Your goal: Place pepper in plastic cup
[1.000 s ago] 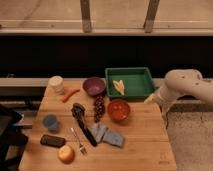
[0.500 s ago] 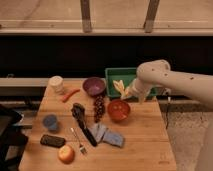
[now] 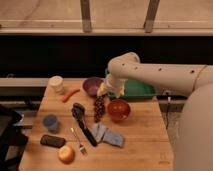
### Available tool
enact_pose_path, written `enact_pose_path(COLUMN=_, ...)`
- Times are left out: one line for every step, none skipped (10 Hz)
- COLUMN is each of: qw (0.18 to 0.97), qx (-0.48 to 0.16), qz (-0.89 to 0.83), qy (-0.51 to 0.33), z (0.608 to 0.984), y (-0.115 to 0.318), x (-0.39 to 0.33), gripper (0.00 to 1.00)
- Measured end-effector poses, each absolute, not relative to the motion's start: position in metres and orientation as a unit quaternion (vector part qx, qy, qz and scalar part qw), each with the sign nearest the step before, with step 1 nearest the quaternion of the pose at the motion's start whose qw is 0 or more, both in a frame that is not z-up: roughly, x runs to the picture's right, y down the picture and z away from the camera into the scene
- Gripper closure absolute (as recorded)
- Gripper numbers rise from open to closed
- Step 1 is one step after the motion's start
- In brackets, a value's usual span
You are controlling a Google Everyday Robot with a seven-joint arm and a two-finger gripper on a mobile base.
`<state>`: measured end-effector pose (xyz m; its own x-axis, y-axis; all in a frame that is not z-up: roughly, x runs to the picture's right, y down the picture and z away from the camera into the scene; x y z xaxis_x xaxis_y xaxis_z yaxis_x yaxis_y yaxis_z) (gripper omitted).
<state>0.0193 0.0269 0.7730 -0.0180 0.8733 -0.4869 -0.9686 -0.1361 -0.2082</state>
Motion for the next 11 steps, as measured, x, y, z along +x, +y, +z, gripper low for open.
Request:
enact_pose_path(qw=0.652, qx=-0.256, qz=0.707, qy=0.096, z=0.774, y=0.027, x=0.026, gripper=0.30)
enact_pose_path(qw=0.652, qx=-0.255, qz=0.708, qy=0.096, z=0.774, y=0.027, x=0.028, gripper=0.30)
enact_pose_path(qw=0.653, qx=-0.257, qz=0.706, qy=0.094, z=0.774, y=0.027, x=0.023, gripper=0.30)
enact_pose_path(qw=0.653, qx=-0.256, qz=0.707, qy=0.094, z=0.773, y=0.027, x=0.024, gripper=0.30)
enact_pose_path(qw=0.651, qx=-0.255, qz=0.708, qy=0.095, z=0.774, y=0.027, x=0.027, gripper=0.30)
enact_pose_path(qw=0.652, qx=-0.255, qz=0.708, qy=0.094, z=0.774, y=0.027, x=0.025, gripper=0.30)
enact_pose_path(qw=0.650, qx=-0.252, qz=0.711, qy=0.089, z=0.776, y=0.023, x=0.023, gripper=0.30)
enact_pose_path(qw=0.650, qx=-0.247, qz=0.713, qy=0.086, z=0.781, y=0.014, x=0.023, gripper=0.30)
enact_pose_path(qw=0.657, qx=-0.246, qz=0.709, qy=0.078, z=0.789, y=0.000, x=0.013, gripper=0.30)
enact_pose_path(qw=0.664, qx=-0.248, qz=0.702, qy=0.072, z=0.795, y=-0.010, x=-0.002, gripper=0.30)
enact_pose_path(qw=0.671, qx=-0.249, qz=0.695, qy=0.065, z=0.801, y=-0.021, x=-0.017, gripper=0.30)
